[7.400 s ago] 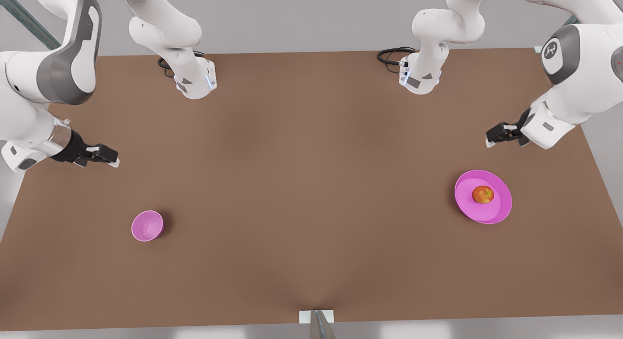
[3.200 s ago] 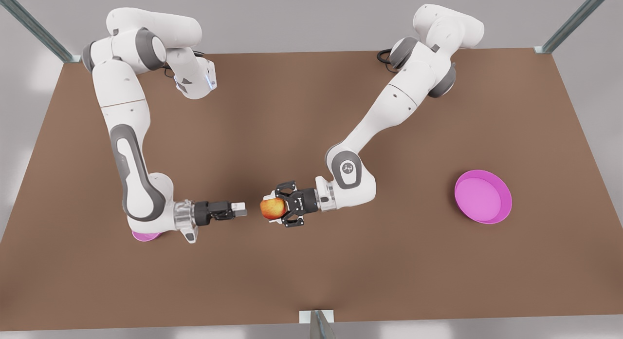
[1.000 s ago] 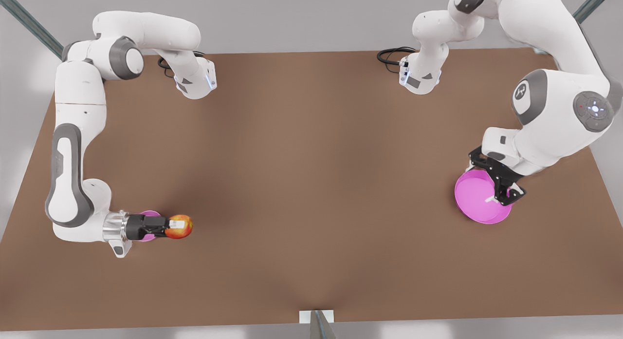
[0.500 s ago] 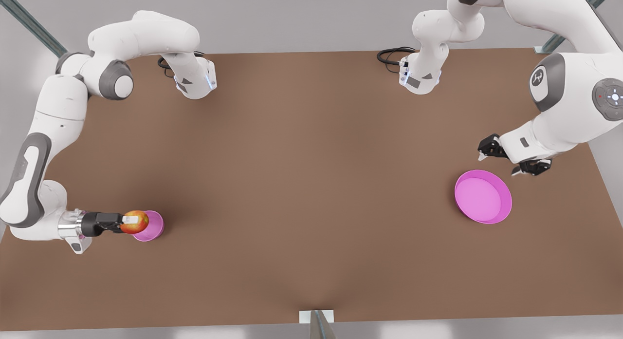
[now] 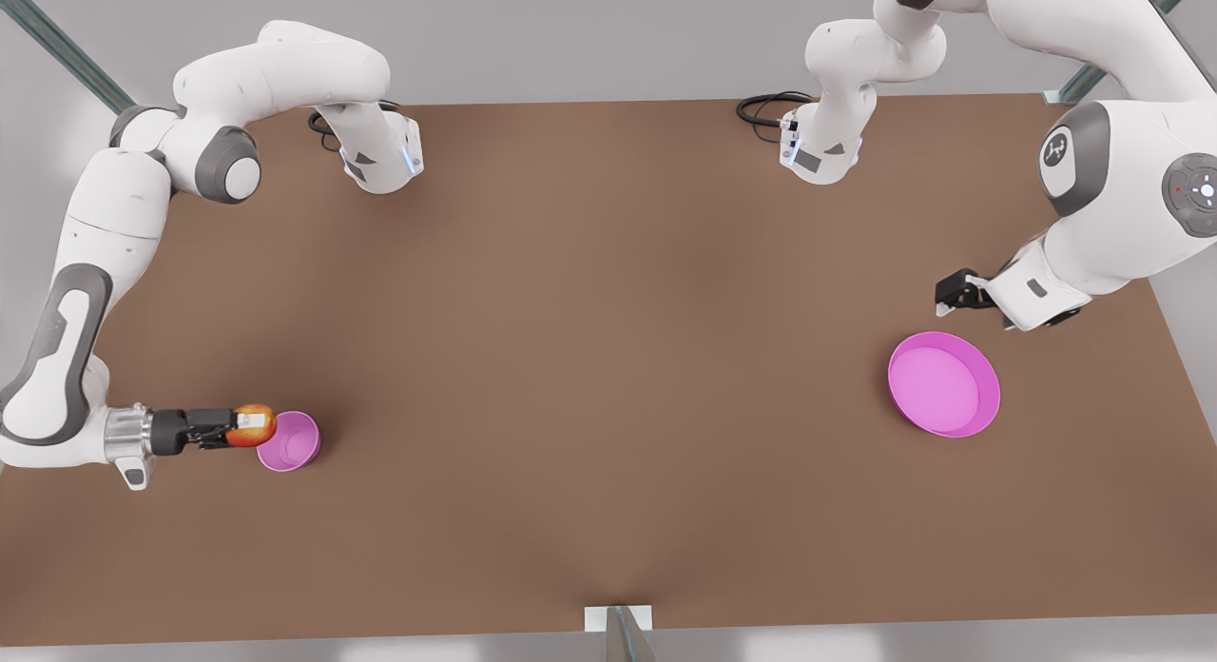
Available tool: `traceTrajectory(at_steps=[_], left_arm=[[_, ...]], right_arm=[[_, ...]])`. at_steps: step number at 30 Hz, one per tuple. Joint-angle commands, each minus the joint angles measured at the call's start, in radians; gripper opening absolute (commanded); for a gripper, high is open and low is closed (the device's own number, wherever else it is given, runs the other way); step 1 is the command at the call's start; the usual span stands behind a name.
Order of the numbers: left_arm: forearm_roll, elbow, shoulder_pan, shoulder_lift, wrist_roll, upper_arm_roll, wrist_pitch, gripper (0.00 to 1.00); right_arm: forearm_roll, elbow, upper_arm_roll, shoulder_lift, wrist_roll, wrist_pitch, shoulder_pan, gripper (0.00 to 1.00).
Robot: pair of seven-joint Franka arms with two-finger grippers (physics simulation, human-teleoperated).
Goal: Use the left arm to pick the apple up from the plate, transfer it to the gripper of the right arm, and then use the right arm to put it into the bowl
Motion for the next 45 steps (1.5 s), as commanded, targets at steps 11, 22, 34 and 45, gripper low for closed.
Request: traceTrajectory(at_steps=[11,22,34,45], left_arm=[[-0.009,-0.006,0.014,-0.003,-0.197,0.009,0.025,1.00],[-0.007,-0.006,0.014,-0.001,-0.198,0.009,0.022,1.00],[-0.003,-0.001,0.006,-0.003,-0.198,0.008,0.022,1.00],[0.002,0.002,0.000,0.000,-0.191,0.001,0.025,1.00]], right_arm=[[-0.161,-0.001,0.007,-0.002,-0.076,0.216,0.022,0.73],[-0.167,-0.007,0.007,0.000,-0.074,0.221,0.023,0.95],[-0.835,-0.160,0.015,-0.486,0.465,0.245,0.328,0.92],[-0.937,-0.490,0.101,-0.944,0.826,0.287,0.333,0.99]])
